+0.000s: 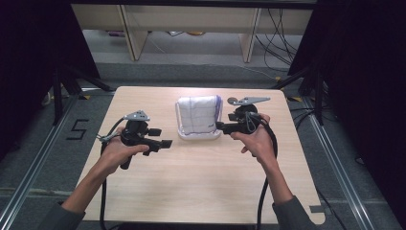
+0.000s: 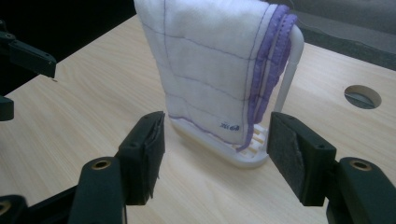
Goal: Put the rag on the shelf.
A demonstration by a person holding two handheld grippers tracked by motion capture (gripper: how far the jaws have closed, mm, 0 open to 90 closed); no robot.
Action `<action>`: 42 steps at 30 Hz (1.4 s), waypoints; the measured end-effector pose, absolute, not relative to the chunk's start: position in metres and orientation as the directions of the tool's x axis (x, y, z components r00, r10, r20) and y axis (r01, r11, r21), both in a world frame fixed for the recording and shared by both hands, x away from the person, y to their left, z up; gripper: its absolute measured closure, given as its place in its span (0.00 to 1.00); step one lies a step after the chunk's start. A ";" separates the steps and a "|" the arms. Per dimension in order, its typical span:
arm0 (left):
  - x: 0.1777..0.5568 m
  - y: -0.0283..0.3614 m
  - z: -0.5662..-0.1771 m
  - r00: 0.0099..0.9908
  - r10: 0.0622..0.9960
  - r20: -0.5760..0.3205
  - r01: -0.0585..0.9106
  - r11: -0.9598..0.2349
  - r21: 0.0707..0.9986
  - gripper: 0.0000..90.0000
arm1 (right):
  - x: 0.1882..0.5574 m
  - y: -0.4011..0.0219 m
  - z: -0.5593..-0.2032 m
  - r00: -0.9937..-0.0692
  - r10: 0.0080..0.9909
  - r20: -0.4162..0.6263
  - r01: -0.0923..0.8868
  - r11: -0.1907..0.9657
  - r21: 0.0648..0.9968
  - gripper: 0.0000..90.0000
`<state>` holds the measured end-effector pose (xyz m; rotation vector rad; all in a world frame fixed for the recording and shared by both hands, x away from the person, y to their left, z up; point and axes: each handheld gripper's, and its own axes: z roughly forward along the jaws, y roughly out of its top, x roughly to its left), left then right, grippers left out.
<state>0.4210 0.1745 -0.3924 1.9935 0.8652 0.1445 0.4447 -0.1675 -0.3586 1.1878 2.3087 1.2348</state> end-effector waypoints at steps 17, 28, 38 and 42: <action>0.408 0.171 -0.401 0.765 0.605 -0.222 0.508 -0.355 0.785 0.32 | 0.429 -0.168 -0.370 -0.647 0.749 0.141 0.543 0.324 0.775 0.42; 0.396 0.171 -0.410 0.769 0.602 -0.215 0.507 -0.370 0.778 0.32 | 0.421 -0.176 -0.384 -0.647 0.749 0.140 0.546 0.328 0.770 0.42; 0.388 0.172 -0.420 0.782 0.586 -0.212 0.509 -0.404 0.760 0.32 | 0.410 -0.182 -0.395 -0.636 0.757 0.150 0.573 0.333 0.749 0.42; 0.383 0.172 -0.424 0.780 0.588 -0.214 0.513 -0.405 0.757 0.32 | 0.407 -0.184 -0.399 -0.640 0.758 0.128 0.555 0.340 0.759 0.40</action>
